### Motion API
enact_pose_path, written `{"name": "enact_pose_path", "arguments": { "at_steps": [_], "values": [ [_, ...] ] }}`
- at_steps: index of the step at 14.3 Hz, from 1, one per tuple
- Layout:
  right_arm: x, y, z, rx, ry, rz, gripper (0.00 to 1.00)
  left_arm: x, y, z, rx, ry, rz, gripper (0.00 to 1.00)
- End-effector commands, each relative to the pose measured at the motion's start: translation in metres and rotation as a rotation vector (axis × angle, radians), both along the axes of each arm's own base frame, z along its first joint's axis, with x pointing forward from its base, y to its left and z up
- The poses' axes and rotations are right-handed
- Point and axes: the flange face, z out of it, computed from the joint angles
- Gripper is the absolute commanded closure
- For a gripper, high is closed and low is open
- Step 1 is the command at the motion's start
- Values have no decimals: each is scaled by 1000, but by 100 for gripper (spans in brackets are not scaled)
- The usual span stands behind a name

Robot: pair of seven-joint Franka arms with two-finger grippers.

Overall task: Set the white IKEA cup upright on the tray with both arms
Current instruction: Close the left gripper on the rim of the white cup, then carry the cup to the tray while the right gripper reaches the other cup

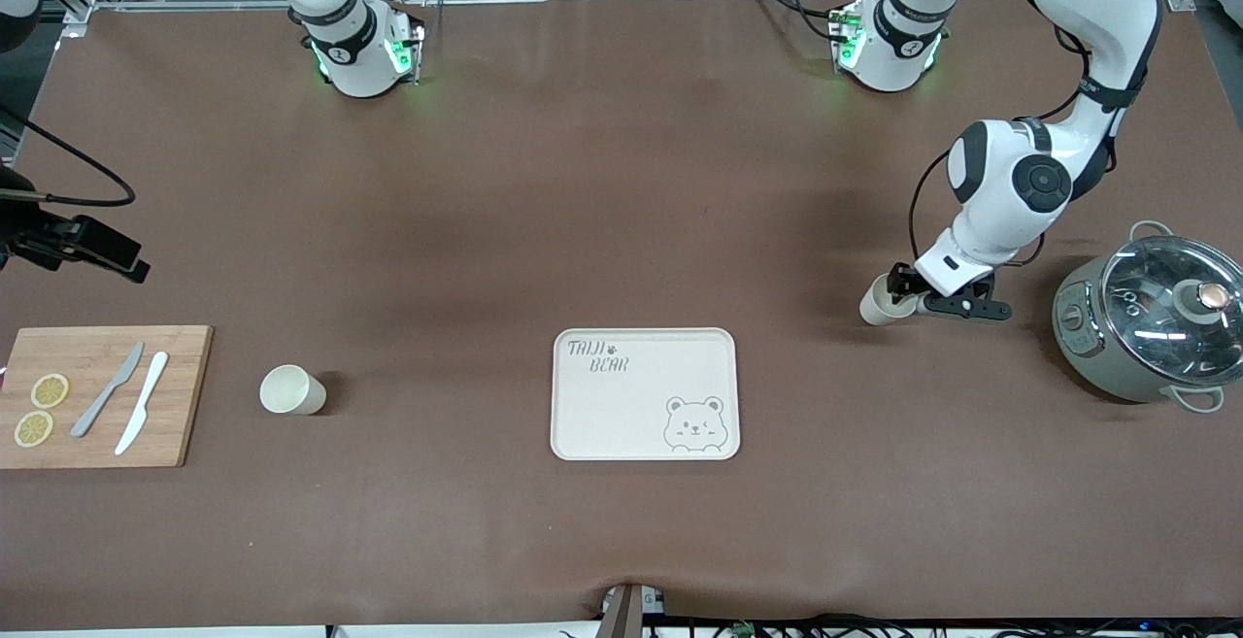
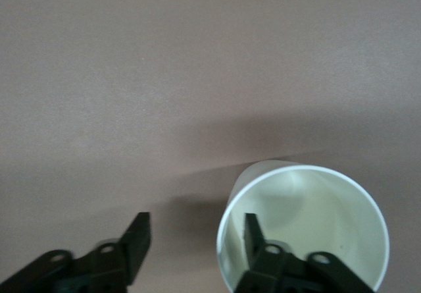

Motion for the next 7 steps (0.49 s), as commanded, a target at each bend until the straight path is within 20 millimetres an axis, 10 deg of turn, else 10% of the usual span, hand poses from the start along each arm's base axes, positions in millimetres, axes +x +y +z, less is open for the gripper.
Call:
{"name": "enact_pose_path", "arguments": {
  "at_steps": [1,7],
  "values": [
    [0,12,1,-24,0,-8,0,1,1,5,12,-19,-20,100],
    [1,5,0,-16,-3,-19,0,13,-6,14,2,-43,26,100]
  ]
}}
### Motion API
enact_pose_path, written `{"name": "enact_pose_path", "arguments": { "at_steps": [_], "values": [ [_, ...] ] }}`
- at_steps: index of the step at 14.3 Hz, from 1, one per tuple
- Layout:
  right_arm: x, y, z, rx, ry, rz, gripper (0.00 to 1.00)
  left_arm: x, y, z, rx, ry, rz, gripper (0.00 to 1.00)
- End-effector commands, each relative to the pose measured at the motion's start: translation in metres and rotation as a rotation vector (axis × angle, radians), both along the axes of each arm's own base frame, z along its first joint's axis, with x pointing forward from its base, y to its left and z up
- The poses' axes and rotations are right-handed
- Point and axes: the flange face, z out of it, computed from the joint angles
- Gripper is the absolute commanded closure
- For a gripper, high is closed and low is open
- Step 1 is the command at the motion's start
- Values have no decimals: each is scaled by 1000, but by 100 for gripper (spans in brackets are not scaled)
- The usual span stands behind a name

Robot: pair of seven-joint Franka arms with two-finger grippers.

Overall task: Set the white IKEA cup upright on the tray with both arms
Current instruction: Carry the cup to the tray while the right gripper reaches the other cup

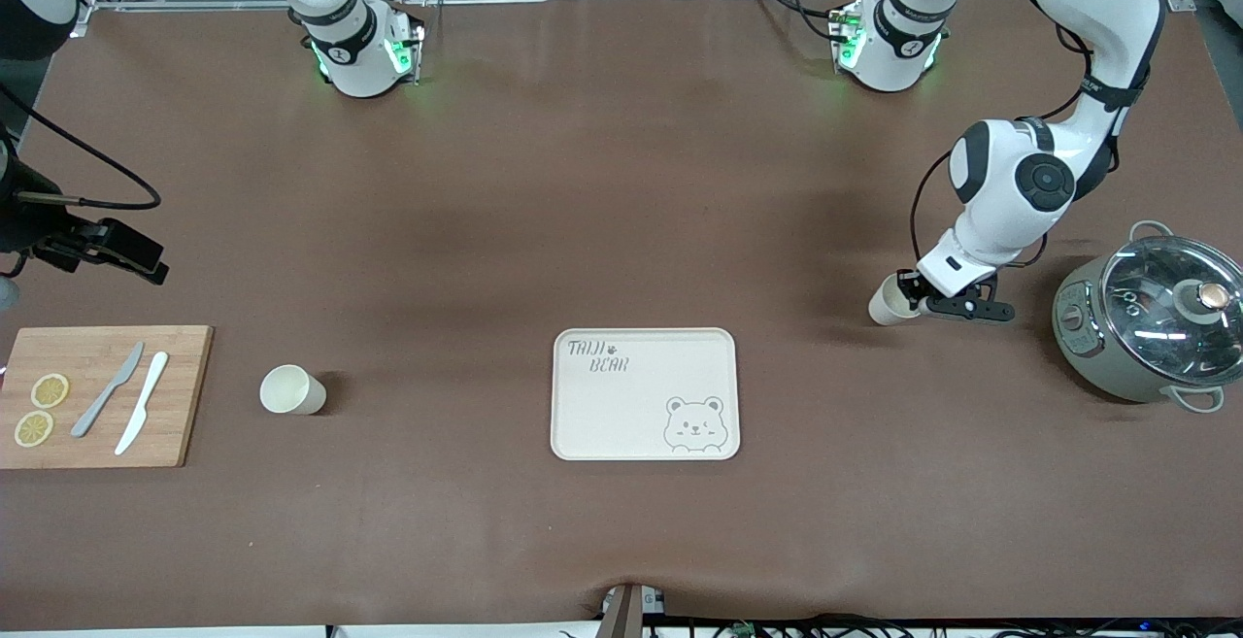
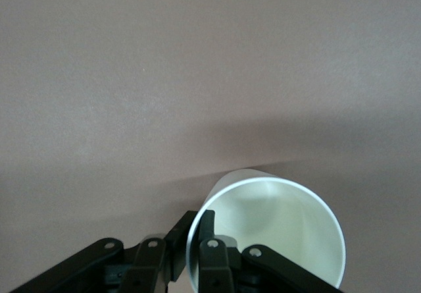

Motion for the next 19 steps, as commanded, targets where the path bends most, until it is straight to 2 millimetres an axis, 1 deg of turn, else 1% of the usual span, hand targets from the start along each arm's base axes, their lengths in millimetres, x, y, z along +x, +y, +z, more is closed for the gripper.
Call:
{"name": "enact_pose_path", "arguments": {
  "at_steps": [1,3,4,7,8,10,11,12,13,14,15,16,17,18,19],
  "values": [
    [1,-9,2,7,-4,-28,0,13,-13,13,-1,-36,41,100],
    [1,-18,1,23,-4,-45,0,22,-32,25,-8,-24,80,100],
    [1,-17,1,46,-4,-47,0,30,-46,34,-6,-1,98,100],
    [1,-17,0,54,1,-46,0,64,-93,71,1,58,179,100],
    [1,-19,-1,55,4,-45,0,71,-112,77,2,71,199,100],
    [2,-20,-4,54,7,-40,0,75,-149,84,-7,69,253,100],
    [5,-22,-9,56,15,-45,0,75,-169,87,-17,60,281,100],
    [6,-26,-12,60,19,-49,0,73,-187,88,-24,56,301,100],
    [7,-24,-12,60,12,-43,0,70,-196,88,-26,57,312,100],
    [9,-20,-12,59,3,-36,0,67,-208,82,-26,64,318,100],
    [12,-19,-14,58,-5,-16,0,59,-227,73,-21,75,331,100],
    [15,-26,-20,64,-1,33,0,55,-243,65,-18,82,347,100],
    [15,-34,-19,79,-7,89,0,51,-257,57,-16,89,361,100],
    [15,-37,-19,87,-11,151,0,44,-273,49,-11,94,368,100],
    [16,-37,-22,89,-7,175,0,35,-287,44,6,86,369,100]
  ]
}}
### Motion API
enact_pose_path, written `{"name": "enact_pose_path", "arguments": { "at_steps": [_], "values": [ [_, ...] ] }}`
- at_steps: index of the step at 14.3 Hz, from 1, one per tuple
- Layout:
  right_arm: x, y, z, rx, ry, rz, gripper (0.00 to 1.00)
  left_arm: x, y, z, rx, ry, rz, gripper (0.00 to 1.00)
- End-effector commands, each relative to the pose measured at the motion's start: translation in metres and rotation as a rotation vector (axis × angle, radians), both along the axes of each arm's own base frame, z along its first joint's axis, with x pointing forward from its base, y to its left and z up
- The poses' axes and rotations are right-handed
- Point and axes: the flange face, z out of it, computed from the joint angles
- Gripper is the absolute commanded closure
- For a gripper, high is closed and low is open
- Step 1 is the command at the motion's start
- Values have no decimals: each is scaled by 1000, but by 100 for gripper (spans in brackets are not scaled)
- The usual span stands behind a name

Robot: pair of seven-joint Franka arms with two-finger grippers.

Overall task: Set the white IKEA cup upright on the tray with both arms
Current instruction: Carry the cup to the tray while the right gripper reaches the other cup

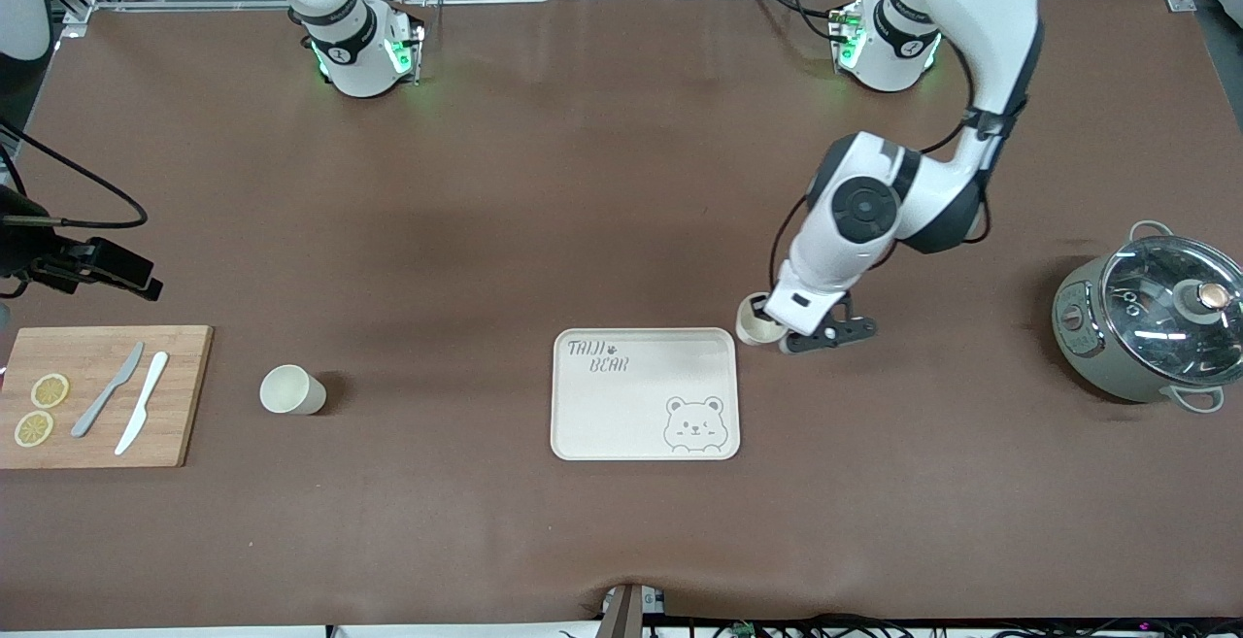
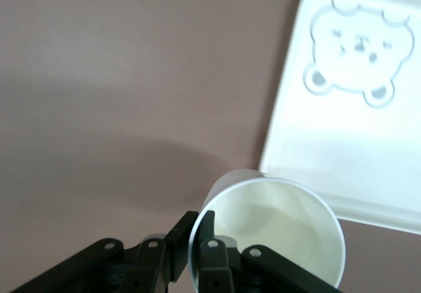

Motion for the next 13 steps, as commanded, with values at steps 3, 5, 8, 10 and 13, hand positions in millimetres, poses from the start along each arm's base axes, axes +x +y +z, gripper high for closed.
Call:
{"name": "enact_pose_path", "arguments": {
  "at_steps": [3,5,8,10,13],
  "values": [
    [6,-6,-12,53,2,65,0,-7,-58,-32,95,-56,60,100],
    [13,13,-23,38,-33,52,0,-2,-72,-49,113,-72,81,100],
    [34,40,-76,-103,-25,124,0,0,-77,-54,79,-107,81,100],
    [49,27,-106,-117,-19,142,0,3,-76,-53,72,-113,85,100],
    [66,-12,-152,-122,-7,221,0,6,-79,-51,60,-121,89,100]
  ]
}}
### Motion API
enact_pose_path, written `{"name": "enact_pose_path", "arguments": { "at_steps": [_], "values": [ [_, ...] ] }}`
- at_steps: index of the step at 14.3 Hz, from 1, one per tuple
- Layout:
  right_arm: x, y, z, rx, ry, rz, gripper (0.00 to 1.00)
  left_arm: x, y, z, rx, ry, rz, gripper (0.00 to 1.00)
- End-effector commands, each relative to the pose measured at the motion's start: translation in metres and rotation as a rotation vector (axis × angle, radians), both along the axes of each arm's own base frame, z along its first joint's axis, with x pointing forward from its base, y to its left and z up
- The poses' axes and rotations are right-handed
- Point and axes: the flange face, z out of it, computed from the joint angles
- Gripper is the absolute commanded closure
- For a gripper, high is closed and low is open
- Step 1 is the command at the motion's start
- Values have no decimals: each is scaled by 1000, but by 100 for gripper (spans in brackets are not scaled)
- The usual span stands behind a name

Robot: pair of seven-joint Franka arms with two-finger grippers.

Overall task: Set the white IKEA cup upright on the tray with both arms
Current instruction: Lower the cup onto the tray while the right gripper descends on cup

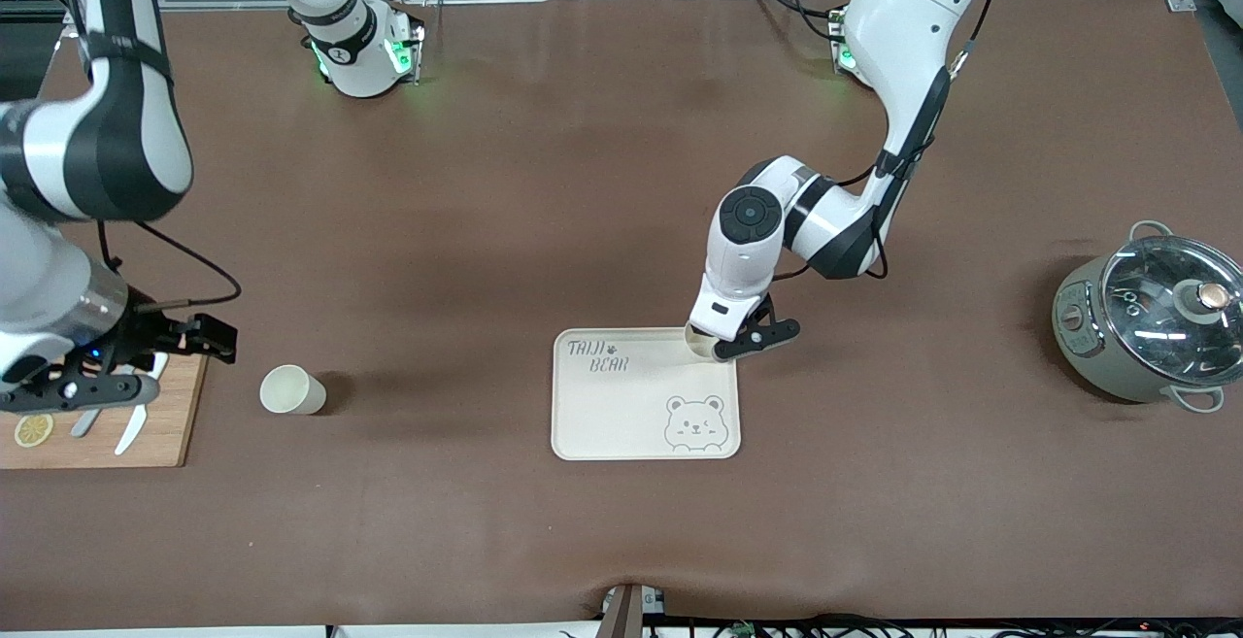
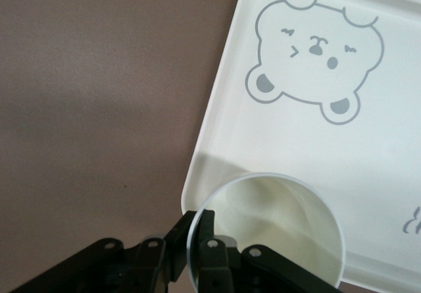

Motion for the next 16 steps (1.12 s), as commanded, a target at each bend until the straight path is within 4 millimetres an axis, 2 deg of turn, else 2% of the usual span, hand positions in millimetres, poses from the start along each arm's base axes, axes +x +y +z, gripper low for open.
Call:
{"name": "enact_pose_path", "arguments": {
  "at_steps": [1,4,5,8,12,16],
  "values": [
    [14,-46,-32,-11,1,42,0,11,-6,0,-6,-32,11,100],
    [24,-81,-73,3,0,78,0,18,-5,0,-9,-38,18,100],
    [26,-85,-88,15,14,84,0,19,-5,0,-9,-40,18,100],
    [29,-78,-112,33,34,97,0,25,-3,5,-14,-51,18,100],
    [25,-69,-155,32,10,111,0,29,3,7,-12,-54,20,100],
    [17,-65,-175,34,17,117,0,30,4,6,-11,-53,20,100]
  ]
}}
